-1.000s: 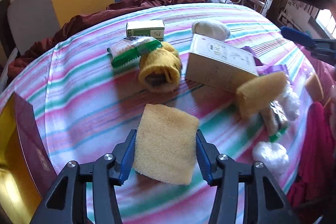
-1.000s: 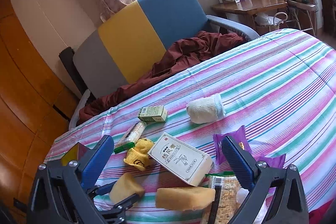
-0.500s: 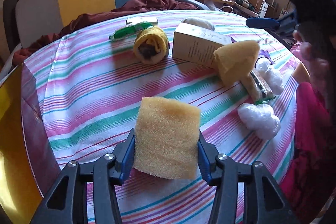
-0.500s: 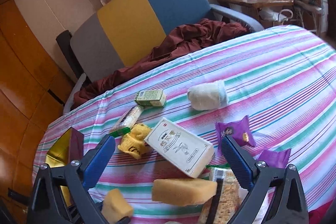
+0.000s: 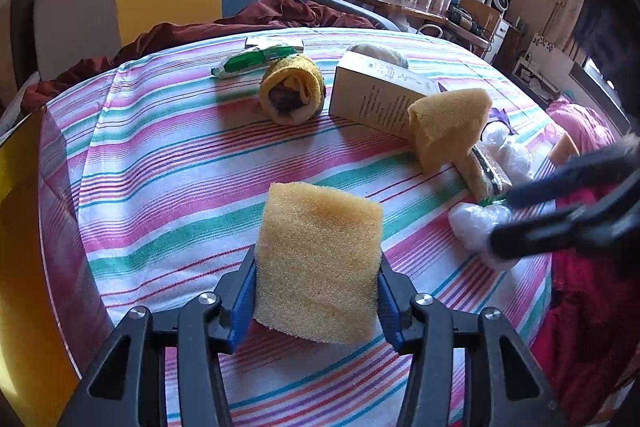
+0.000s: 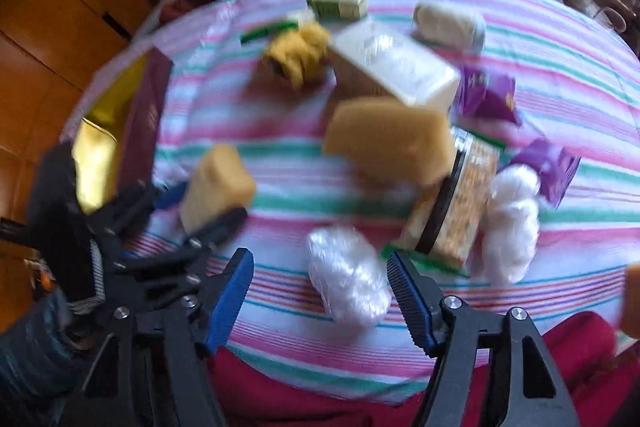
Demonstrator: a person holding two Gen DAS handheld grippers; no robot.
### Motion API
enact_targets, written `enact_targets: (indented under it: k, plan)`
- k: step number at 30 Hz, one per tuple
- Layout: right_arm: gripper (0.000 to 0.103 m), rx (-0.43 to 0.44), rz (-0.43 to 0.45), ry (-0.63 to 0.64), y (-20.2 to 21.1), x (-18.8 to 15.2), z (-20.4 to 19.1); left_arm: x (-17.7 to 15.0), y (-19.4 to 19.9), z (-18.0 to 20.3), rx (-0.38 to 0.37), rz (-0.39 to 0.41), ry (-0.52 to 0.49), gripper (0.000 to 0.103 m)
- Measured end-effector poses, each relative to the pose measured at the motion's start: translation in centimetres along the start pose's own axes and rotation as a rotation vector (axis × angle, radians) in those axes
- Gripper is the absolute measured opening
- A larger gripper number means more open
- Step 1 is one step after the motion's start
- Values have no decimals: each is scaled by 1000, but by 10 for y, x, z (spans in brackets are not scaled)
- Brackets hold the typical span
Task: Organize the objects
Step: 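Grasp the square yellow sponge with the left tool while the right tool grasps the plastic-wrapped bundle, then carry the yellow sponge into the gold tray and open the left tool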
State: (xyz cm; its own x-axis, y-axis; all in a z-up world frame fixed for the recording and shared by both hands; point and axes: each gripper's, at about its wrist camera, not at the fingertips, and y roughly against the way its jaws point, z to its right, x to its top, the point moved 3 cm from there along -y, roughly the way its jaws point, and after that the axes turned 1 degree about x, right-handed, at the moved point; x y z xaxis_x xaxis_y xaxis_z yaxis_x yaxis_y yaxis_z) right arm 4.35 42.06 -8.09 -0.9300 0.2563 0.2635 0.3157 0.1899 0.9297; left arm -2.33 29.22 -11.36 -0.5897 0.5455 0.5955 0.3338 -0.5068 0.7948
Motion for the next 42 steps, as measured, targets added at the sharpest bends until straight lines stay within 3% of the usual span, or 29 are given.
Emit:
enact_targets:
  k: [1,2,6,12,16,21,24,29,36,42]
  plan:
    - [51,-21,-21,-4,-8,-2,1,-1,3,0,-3,0,2,52]
    - [37,-63,-43,-2,-16,-3,1,-2,6,0,-2,0,-2,52]
    - [37,-148,-54,40,-29,1,-2,-10,27,4,-34,20,-9,52]
    - [37,-190,-52,57,-29,-1,-2,-14,91,-6,-75,122,1,52]
    - [37,-211,-44,68,-28,-1,-3,-8,141,-62,-11,185,113,52]
    - [37,-231,-39,83,-28,-1,-2,1,172,-174,123,190,332,52]
    - [37,-231,-35,81,-26,-1,0,-2,167,-245,215,134,467,52]
    - [37,-233,-33,84,-24,2,3,-14,131,-315,325,32,591,52]
    - [37,-225,-39,81,-20,7,8,-21,87,-358,444,-67,629,53]
    - [37,-224,-44,83,-16,12,13,-17,72,-376,540,-88,640,56]
